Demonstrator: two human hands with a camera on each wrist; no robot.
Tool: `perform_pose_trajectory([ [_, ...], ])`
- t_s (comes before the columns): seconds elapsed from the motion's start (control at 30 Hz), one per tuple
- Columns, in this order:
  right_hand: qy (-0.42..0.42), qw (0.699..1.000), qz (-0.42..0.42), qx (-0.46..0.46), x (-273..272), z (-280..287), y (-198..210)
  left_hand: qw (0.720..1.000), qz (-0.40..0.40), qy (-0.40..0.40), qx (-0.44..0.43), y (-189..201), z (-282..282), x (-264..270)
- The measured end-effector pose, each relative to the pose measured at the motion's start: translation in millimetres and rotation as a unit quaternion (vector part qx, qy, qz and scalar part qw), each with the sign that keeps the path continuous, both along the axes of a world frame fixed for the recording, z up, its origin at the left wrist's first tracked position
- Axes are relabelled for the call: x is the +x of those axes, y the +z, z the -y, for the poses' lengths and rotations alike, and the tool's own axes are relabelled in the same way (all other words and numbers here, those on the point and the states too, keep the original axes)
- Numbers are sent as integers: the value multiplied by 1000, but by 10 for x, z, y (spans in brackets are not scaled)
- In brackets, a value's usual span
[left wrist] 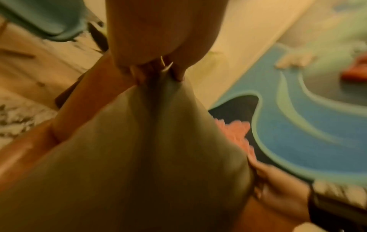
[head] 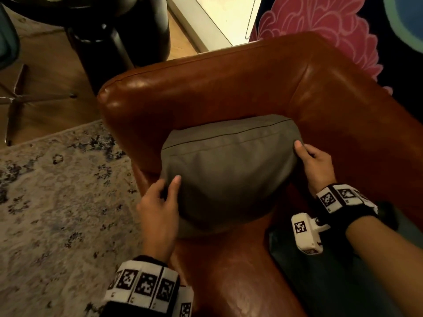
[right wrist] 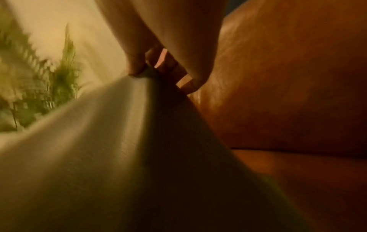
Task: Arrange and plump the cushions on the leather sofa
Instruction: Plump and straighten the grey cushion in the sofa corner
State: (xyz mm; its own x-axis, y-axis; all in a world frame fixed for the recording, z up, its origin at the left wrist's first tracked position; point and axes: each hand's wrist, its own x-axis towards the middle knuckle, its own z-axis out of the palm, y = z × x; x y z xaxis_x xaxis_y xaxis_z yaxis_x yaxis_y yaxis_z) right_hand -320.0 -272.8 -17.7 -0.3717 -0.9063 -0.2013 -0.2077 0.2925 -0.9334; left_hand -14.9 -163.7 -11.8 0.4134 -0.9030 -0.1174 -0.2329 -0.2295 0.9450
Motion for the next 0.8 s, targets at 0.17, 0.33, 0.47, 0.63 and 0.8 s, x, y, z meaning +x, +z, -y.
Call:
perform_pose_trajectory([
  [0.17,-39,994,21,-96,161,162,5,995,-85,38,-28,-66,68,50],
  [0.33,-72,997,-4,-21,256,51,-331,978,-175,116,3,-147,76,-153],
  [0.47,-68,996,-7,-50,318,30,-235,989,-59,133,-12,-99,33,-174],
  [0.63,-35,996,59,-63,331,-73,-218,985,-131,103,-49,-97,100,32],
  [0.8,-33,998,61,-1,238,48,-267,981,-148,120,-23,-234,-22,-125],
])
